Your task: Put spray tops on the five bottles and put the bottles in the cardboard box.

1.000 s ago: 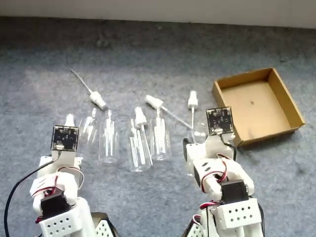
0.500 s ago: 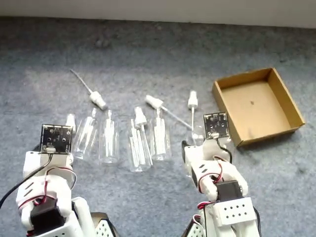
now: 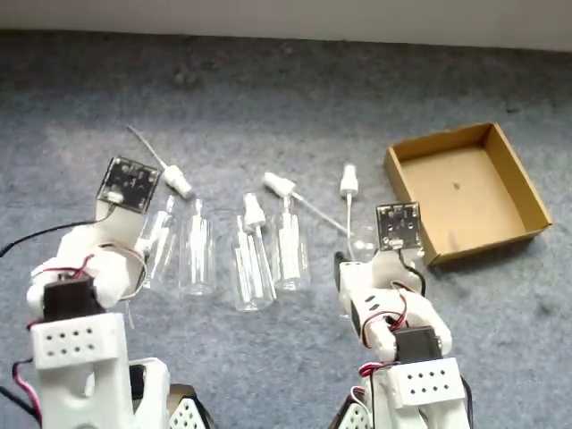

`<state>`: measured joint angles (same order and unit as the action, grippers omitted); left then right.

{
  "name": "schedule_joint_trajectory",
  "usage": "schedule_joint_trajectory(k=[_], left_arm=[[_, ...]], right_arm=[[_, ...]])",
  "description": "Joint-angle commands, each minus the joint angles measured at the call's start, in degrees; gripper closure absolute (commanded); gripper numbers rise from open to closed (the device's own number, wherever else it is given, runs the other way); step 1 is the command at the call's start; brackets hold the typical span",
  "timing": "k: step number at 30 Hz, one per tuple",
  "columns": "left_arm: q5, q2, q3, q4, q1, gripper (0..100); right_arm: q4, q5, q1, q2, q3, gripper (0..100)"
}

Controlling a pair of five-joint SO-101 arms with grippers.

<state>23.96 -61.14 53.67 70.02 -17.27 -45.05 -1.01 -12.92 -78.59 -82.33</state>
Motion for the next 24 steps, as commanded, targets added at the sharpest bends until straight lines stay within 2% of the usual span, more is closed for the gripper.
schedule_joint_trajectory(k=[1, 5, 9, 14, 22, 24], left_arm=[[0.44, 13.05, -9.71, -1.32, 9.36, 99], [0.44, 23.6, -16.57, -1.32, 15.25, 99], [0.44, 33.27, -24.22, -1.32, 17.98, 97], [0.44, 44.35, -34.59, -1.58, 16.92, 86], [0.26, 64.22, -52.62, -1.41, 11.65, 85], [-2.9, 69.85, -56.75, -1.41, 10.51, 85]], right_arm=[[1.19, -0.62, 1.19, -0.84, 0.57, 96.1], [1.19, -0.62, 1.19, -0.84, 0.48, 96.1], [1.27, -0.35, 1.19, -0.84, 0.4, 96.1], [1.27, -0.35, 1.19, -0.84, 0.4, 96.1], [1.36, -0.35, 1.01, -0.84, 0.4, 96.1], [1.36, -0.35, 0.92, -0.84, 0.31, 96.1]])
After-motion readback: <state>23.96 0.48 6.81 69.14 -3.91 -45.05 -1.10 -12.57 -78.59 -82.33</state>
